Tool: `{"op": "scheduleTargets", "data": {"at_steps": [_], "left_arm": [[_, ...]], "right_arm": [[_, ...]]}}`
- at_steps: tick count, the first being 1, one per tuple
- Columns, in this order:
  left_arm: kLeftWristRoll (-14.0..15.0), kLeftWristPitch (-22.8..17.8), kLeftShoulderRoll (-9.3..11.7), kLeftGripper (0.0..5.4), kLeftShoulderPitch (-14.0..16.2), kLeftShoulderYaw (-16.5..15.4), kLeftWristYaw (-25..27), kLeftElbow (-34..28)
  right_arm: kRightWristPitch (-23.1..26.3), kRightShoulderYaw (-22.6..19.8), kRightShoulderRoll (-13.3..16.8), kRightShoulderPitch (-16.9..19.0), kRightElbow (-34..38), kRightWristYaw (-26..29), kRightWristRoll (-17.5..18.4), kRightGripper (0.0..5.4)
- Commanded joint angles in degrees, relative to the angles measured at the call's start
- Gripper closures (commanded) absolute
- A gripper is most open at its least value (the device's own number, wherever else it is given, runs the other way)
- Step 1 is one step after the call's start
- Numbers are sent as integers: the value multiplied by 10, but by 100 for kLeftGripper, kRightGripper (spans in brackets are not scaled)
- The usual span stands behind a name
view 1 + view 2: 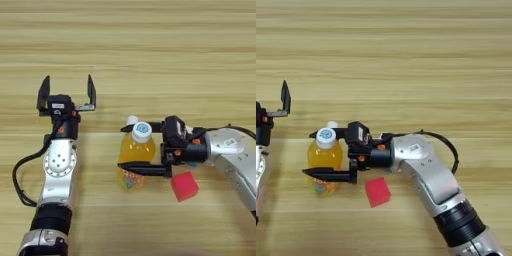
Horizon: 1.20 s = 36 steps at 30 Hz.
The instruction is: Move the objects on the table
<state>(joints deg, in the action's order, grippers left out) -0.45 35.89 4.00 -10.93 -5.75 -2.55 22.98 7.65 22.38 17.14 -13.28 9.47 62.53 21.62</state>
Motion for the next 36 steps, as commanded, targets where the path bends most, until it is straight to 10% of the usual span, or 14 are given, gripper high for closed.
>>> {"op": "scheduleTargets", "data": {"at_steps": [1, 36], "left_arm": [[-6, -7, -1, 0, 4, 3, -1, -9], [-6, -12, -3, 0, 6, 4, -4, -17]], "right_arm": [[-41, 14, -19, -27, -29, 5, -25, 186], [-173, 42, -121, -79, -229, -30, -118, 186]]}}
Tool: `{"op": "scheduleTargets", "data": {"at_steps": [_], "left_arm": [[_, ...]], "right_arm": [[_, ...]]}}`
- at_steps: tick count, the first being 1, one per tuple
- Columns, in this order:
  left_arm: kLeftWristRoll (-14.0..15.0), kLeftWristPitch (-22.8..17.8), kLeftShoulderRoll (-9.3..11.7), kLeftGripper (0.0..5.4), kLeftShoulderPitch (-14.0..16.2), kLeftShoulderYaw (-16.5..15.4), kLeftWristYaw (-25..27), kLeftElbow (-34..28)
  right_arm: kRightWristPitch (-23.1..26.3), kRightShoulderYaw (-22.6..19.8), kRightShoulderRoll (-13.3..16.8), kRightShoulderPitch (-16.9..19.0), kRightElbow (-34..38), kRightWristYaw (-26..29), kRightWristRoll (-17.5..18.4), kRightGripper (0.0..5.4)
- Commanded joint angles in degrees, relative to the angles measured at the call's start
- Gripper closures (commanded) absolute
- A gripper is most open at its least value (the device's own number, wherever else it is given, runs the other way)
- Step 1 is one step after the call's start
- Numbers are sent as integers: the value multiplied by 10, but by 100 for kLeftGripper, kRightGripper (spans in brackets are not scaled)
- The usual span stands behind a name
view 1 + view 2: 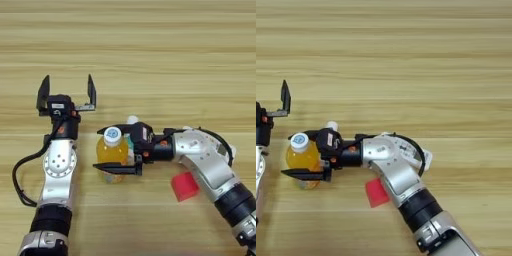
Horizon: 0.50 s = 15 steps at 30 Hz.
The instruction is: Move the objects on the table
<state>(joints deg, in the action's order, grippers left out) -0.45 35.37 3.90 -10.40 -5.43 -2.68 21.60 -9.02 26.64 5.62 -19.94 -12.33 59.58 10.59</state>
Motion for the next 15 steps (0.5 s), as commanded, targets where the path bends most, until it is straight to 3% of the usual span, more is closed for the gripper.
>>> {"op": "scheduleTargets", "data": {"at_steps": [1, 8, 15], "left_arm": [[-6, -7, -2, 0, 1, 1, -3, -3], [-5, -5, -1, 0, -1, 0, -3, 1], [-5, -5, -2, 0, -4, 0, -4, 4]], "right_arm": [[-6, 1, -5, -12, -14, -1, -9, 186], [-5, 2, -5, -14, -23, 0, -11, 186], [-4, 1, -6, -17, -30, 4, -11, 83]]}}
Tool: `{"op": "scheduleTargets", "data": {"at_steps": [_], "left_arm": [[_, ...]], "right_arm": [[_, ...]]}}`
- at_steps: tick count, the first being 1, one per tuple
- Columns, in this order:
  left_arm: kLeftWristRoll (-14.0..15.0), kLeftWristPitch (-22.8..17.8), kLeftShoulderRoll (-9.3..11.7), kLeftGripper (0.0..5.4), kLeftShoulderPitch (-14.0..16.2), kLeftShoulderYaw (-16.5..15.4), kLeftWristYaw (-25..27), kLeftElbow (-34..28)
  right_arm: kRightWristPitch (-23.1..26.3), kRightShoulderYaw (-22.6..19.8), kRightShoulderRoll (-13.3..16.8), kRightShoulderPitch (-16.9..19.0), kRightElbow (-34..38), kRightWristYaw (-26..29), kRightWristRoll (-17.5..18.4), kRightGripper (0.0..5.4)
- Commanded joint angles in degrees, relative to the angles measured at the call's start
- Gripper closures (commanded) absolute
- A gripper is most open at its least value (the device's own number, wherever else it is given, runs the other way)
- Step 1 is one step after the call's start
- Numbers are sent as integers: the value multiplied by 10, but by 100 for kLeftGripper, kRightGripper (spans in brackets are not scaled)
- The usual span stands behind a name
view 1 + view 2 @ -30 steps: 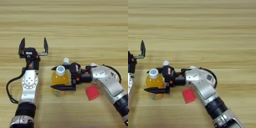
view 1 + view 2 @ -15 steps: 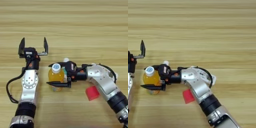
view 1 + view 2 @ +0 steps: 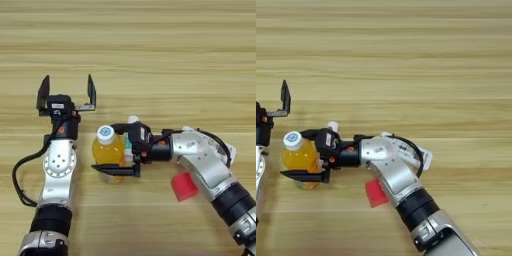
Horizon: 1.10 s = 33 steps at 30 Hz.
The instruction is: Move the objects on the table
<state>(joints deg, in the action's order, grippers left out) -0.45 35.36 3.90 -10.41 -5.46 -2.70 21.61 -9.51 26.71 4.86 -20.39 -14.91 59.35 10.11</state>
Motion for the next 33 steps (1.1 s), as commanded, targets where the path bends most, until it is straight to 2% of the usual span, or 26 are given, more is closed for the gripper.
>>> {"op": "scheduleTargets", "data": {"at_steps": [1, 6, 12, 21, 33], "left_arm": [[-5, -4, -2, 0, -4, 0, -4, 5], [-4, -3, -1, 0, -6, 0, -3, 9], [-5, -2, -1, 0, -8, 0, -4, 12], [-7, -1, -2, 0, -8, 2, -4, 13], [-8, 2, 0, 0, -10, 2, -5, 18]], "right_arm": [[1, 0, 2, -12, -5, 7, -6, 71], [-1, -1, 1, -14, -8, 9, -5, 2], [6, -7, 4, -13, 11, 13, 2, 2], [25, -24, 24, -4, 69, 17, 23, 2], [61, -61, 66, 19, 194, 12, 81, 2]]}}
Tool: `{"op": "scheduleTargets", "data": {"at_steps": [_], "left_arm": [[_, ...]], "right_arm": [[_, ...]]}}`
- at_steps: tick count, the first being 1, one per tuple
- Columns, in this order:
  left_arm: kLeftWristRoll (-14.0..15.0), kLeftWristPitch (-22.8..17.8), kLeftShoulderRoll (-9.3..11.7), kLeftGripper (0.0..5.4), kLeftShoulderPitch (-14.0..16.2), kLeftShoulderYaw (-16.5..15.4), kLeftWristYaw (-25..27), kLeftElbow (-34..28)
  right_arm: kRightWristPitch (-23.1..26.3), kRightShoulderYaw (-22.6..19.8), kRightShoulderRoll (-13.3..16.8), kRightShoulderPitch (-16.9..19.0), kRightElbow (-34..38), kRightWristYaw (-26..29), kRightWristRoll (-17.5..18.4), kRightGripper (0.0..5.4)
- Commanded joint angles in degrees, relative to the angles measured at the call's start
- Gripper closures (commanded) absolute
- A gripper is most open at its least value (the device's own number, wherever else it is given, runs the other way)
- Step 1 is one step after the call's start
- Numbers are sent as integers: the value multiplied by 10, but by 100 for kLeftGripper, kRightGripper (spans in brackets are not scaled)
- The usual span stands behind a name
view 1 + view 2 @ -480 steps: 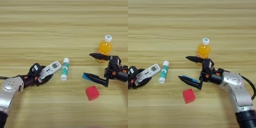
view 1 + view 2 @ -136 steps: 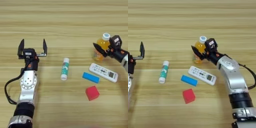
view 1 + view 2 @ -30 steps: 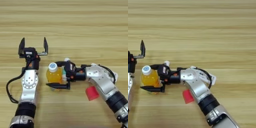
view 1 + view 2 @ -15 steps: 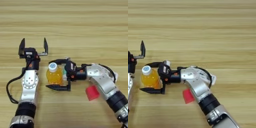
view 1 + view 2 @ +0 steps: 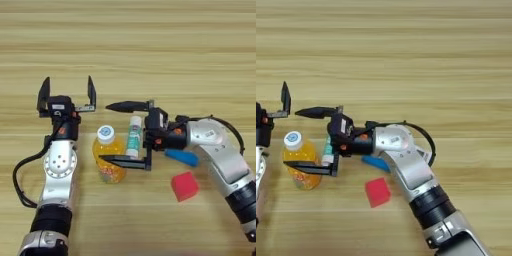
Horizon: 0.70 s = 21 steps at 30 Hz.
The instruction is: Move the objects on the table
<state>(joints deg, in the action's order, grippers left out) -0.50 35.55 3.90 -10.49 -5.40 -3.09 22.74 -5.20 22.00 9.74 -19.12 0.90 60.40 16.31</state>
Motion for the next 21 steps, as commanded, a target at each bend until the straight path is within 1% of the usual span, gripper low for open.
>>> {"op": "scheduleTargets", "data": {"at_steps": [1, 6, 10, 17, 21], "left_arm": [[-7, 1, 0, 0, -9, 2, -1, 8], [-7, 2, 2, 0, -11, 1, 0, 12], [-6, 3, 3, 0, -13, -1, 1, 14], [-5, 5, 5, 0, -15, -2, 1, 19], [-5, 7, 6, 0, -16, -2, 2, 22]], "right_arm": [[20, -19, 24, 7, 44, 2, 23, 2], [37, -48, 68, 18, 78, 12, 48, 2], [55, -70, 116, 29, 98, 35, 70, 2], [60, -93, 192, 42, 85, 88, 73, 2], [67, -101, 222, 44, 66, 118, 76, 2]]}}
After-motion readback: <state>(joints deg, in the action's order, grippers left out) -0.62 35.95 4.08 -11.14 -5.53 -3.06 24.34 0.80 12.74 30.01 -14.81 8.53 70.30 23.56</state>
